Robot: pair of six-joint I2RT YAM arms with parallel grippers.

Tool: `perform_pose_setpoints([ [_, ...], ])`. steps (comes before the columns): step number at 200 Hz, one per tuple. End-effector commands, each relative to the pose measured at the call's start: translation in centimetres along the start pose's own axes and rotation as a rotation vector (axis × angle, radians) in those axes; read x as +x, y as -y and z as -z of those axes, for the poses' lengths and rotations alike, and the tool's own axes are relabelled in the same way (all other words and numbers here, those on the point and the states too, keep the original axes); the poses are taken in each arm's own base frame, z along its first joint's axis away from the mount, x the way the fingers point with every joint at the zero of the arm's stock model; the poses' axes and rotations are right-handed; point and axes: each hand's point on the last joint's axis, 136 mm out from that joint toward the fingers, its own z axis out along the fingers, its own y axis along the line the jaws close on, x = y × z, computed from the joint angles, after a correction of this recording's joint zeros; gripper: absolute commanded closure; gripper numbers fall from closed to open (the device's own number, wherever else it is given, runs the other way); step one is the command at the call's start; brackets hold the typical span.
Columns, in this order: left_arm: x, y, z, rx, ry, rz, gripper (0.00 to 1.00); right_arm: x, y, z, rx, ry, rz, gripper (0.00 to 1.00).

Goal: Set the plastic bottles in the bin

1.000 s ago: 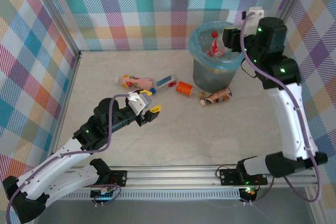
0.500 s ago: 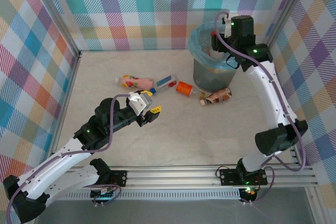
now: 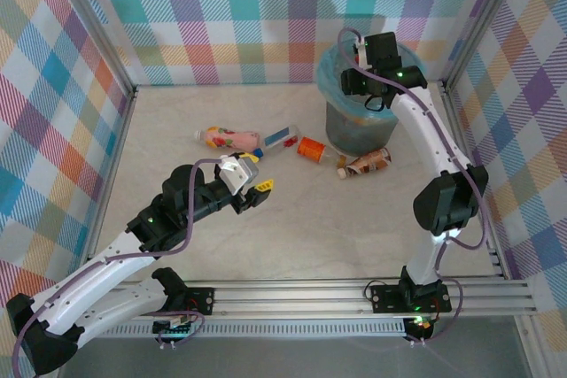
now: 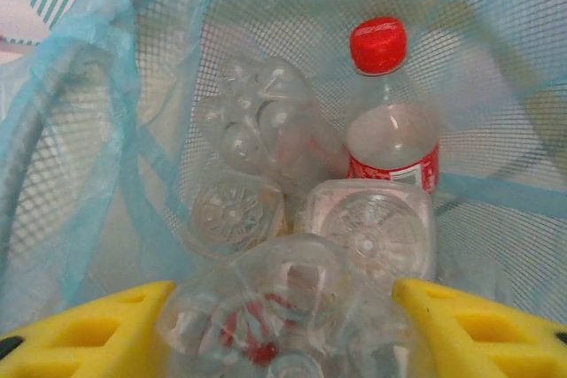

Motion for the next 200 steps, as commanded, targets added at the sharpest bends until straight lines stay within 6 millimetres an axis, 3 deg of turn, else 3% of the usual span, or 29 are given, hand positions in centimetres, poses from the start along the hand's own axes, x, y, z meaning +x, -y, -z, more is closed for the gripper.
perform_pose_setpoints([
  [1,0.4,0.3,0.0,0.018,-0.01,0.021,0.39,1.2,-1.0,-2.6,-0.036,-0.052,0.014,0.42],
  [39,0.5,0.4,0.0,0.022,-0.013,0.021,0.39,3.2,-0.4,-5.2,-0.022,-0.128,0.0,0.41],
  [77,0.6,0.4,-0.2,0.022,-0.015,0.022,0.39,3.2,-0.2,-5.3,-0.027,-0.149,-0.019,0.35],
  [107,0.4,0.2,-0.3,0.012,-0.014,0.02,0.39,1.0,-0.8,-2.9,-0.068,-0.09,-0.058,0.23],
  [149,0.5,-0.4,-0.2,-0.022,-0.02,0.022,0.39,-2.8,-1.1,2.6,-0.113,0.052,-0.12,0.09],
  [179,0.5,-0.6,-0.2,-0.03,-0.023,0.03,0.38,-4.8,-1.0,6.1,-0.129,0.14,-0.132,0.05],
  [200,0.6,-0.6,-0.4,-0.03,-0.026,0.035,0.38,-5.5,-0.8,7.6,-0.127,0.174,-0.125,0.04],
])
